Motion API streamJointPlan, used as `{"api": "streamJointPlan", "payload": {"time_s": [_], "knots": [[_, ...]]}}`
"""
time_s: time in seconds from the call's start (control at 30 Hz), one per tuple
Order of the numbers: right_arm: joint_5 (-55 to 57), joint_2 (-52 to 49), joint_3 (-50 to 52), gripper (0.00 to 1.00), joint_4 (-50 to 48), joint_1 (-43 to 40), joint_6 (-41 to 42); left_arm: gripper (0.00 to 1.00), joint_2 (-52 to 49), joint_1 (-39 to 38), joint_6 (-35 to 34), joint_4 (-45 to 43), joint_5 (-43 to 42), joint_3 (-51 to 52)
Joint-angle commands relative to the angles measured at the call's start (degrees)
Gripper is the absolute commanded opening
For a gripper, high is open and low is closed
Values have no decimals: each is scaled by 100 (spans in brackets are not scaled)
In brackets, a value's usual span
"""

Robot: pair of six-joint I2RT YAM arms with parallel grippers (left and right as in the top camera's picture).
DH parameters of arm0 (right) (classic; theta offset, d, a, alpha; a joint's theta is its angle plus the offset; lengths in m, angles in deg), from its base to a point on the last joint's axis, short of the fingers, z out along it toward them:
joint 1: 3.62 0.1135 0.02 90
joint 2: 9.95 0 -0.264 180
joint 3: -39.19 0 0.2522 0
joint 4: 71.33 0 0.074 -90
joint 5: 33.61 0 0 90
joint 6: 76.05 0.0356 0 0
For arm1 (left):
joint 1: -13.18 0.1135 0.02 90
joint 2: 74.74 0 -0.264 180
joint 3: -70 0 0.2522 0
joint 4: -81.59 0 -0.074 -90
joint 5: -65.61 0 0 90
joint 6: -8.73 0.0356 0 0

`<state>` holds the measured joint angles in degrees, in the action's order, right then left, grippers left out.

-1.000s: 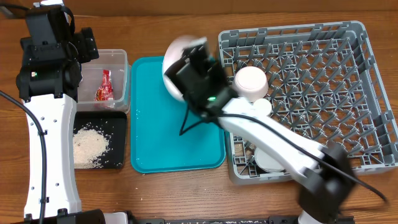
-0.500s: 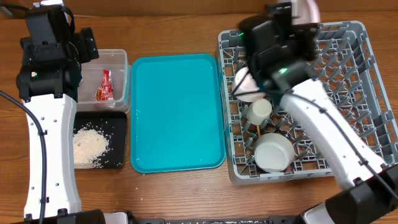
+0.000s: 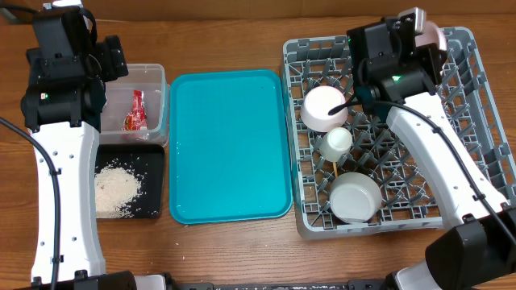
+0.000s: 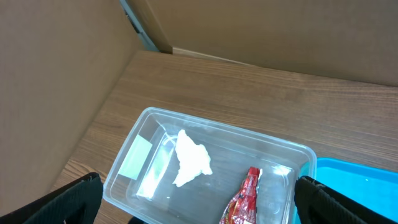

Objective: Sort waste into correct bins and load items into the dishwasher

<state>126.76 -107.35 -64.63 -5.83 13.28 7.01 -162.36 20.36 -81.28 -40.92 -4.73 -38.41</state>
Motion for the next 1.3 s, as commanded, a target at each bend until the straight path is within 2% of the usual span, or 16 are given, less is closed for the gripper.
{"api": "streamJointPlan", "payload": {"time_s": [0.0, 0.1, 0.4, 0.63, 0.77, 1.03, 1.27], "knots": [[-487, -61, 17, 4, 212, 26, 431, 100, -4, -7, -63, -22, -22, -76], [-732, -66, 17, 4, 505, 28, 728, 100, -4, -7, -63, -22, -22, -76], [-1886, -66, 17, 4, 793, 28, 791, 100, -4, -7, -63, -22, -22, -76], [-1899, -66, 20, 4, 835, 28, 835, 100, -4, -7, -63, -22, -22, -76], [-1670, -66, 20, 4, 439, 26, 295, 100, -4, -7, -63, -22, -22, -76], [-1539, -68, 20, 4, -146, 26, -1432, 100, -4, -7, -63, -22, -22, -76], [-1690, -68, 52, 4, -177, 15, -1930, 100, -4, -7, -63, -22, -22, -76]]}}
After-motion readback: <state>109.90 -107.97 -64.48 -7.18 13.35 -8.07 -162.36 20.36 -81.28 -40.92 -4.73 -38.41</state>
